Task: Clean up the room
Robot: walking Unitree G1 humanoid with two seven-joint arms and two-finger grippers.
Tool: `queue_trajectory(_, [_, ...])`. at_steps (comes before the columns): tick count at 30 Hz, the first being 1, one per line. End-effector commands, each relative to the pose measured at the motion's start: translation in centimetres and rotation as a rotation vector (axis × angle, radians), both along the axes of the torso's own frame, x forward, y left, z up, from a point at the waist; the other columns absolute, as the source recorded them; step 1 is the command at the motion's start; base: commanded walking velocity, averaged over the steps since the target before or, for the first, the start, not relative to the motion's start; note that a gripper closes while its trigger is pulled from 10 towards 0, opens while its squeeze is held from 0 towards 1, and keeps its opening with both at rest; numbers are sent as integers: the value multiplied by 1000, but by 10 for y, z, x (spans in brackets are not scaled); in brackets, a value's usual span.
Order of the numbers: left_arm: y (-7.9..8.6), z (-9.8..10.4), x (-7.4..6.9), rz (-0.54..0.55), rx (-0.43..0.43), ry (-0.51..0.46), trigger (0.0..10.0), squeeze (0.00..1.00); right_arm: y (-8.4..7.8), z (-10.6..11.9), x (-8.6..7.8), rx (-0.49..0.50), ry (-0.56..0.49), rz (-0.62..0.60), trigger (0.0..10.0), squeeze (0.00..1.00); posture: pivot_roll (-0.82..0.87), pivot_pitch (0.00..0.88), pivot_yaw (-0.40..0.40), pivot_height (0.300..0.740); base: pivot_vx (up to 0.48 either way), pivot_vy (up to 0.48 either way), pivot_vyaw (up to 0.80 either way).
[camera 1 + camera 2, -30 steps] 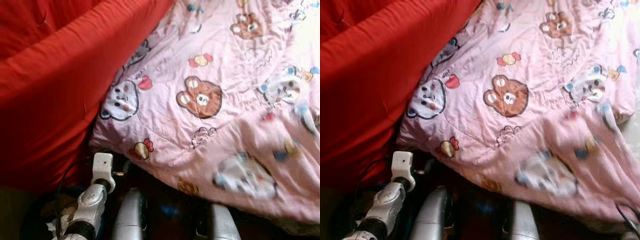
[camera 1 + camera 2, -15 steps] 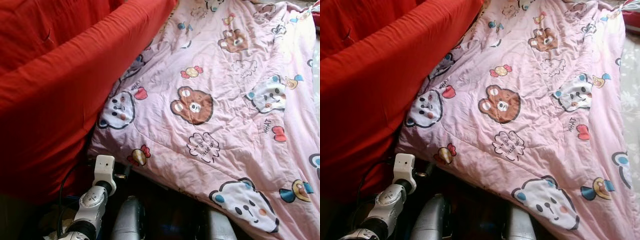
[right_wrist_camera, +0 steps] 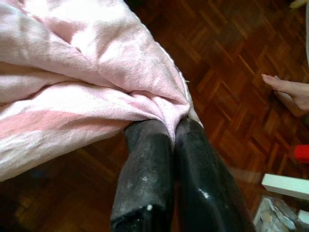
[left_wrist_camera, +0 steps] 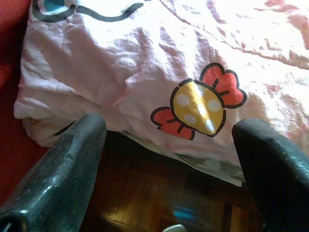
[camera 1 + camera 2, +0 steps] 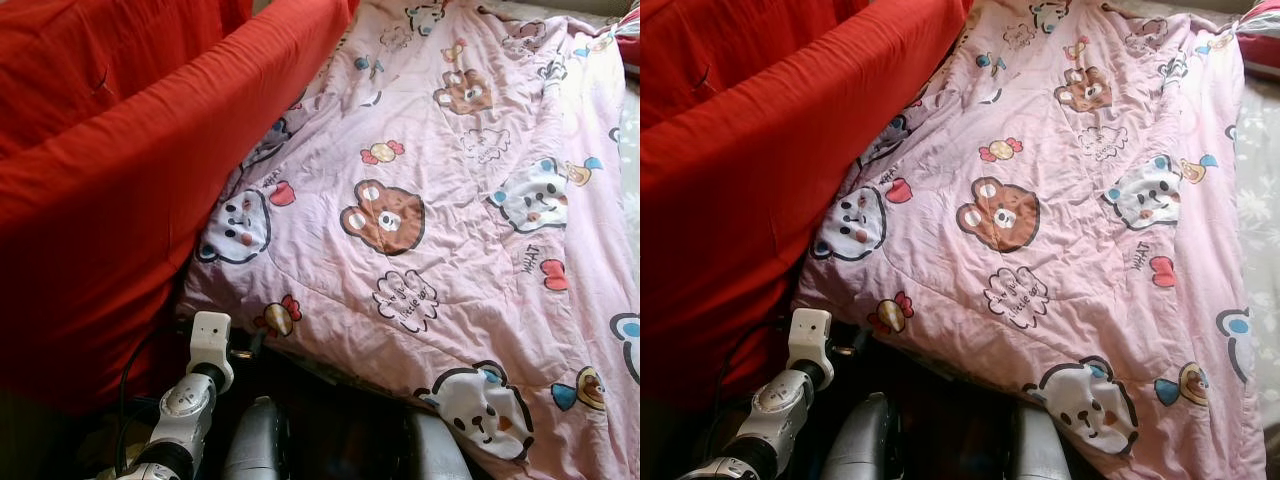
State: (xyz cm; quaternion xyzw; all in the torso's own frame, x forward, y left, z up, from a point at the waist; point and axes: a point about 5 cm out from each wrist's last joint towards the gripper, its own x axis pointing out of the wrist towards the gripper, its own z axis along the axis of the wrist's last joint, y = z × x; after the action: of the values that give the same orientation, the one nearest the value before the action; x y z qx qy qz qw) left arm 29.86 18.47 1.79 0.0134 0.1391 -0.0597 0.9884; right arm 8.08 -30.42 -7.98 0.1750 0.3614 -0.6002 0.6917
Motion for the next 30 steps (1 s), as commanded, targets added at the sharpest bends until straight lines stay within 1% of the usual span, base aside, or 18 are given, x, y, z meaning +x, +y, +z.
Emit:
queue_trajectory(1, [2, -8, -8, 5, 7, 28, 10000, 0, 1, -1, -4, -16, 10, 24, 10000, 1000, 82, 212, 34, 641, 0, 0, 0])
queue_trajectory(4, [3, -9, -9, 7, 7, 29, 10000, 0, -2, 2, 0, -48, -3, 33, 10000, 1000, 84, 214, 34, 641, 0, 0, 0])
queue_trajectory(8, [3, -9, -9, 7, 8, 28, 10000, 0, -11, 10, 4, -127, -22, 42, 10000, 1000, 85, 216, 34, 641, 0, 0, 0])
queue_trajectory(11, [3, -9, -9, 7, 8, 29, 10000, 0, -20, 20, 13, -212, -46, 80, 10000, 1000, 84, 217, 35, 641, 0, 0, 0])
queue_trajectory(13, [3, -9, -9, 7, 9, 29, 10000, 0, -21, 22, 16, -233, -53, 94, 10000, 1000, 84, 218, 35, 641, 0, 0, 0])
queue_trajectory(14, [3, -9, -9, 6, 9, 29, 10000, 0, -24, 30, 25, -310, -66, 146, 10000, 1000, 83, 217, 36, 641, 0, 0, 0])
queue_trajectory(15, [3, -9, -9, 5, 9, 29, 10000, 0, -25, 36, 32, -357, -80, 191, 10000, 1000, 83, 217, 37, 641, 0, 0, 0])
queue_trajectory(17, [3, -9, -9, 5, 8, 29, 10000, 0, -25, 42, 42, -411, -99, 251, 10000, 1000, 83, 216, 36, 641, 0, 0, 0])
queue_trajectory(18, [3, -9, -9, 4, 9, 28, 10000, 0, -22, 46, 52, -442, -125, 293, 10000, 1000, 83, 216, 36, 641, 0, 0, 0])
queue_trajectory(19, [3, -9, -9, 4, 9, 28, 10000, 0, -21, 47, 55, -448, -135, 303, 10000, 1000, 83, 216, 37, 641, 0, 0, 0])
queue_trajectory(20, [3, -9, -9, 4, 9, 27, 10000, 0, -19, 50, 61, -463, -153, 325, 10000, 1000, 83, 216, 37, 641, 0, 0, 0])
queue_trajectory(22, [3, -9, -9, 5, 9, 26, 10000, 0, -17, 53, 67, -475, -168, 337, 10000, 1000, 87, 216, 36, 641, 0, 0, 0])
queue_trajectory(24, [3, -8, -9, 6, 9, 24, 10000, 0, -16, 54, 70, -481, -183, 334, 10000, 1000, 90, 215, 35, 641, 0, 0, 0])
queue_trajectory(30, [5, -9, -9, 9, 9, 26, 10000, 0, -14, 55, 71, -496, -187, 346, 10000, 1000, 89, 217, 35, 641, 0, 0, 0])
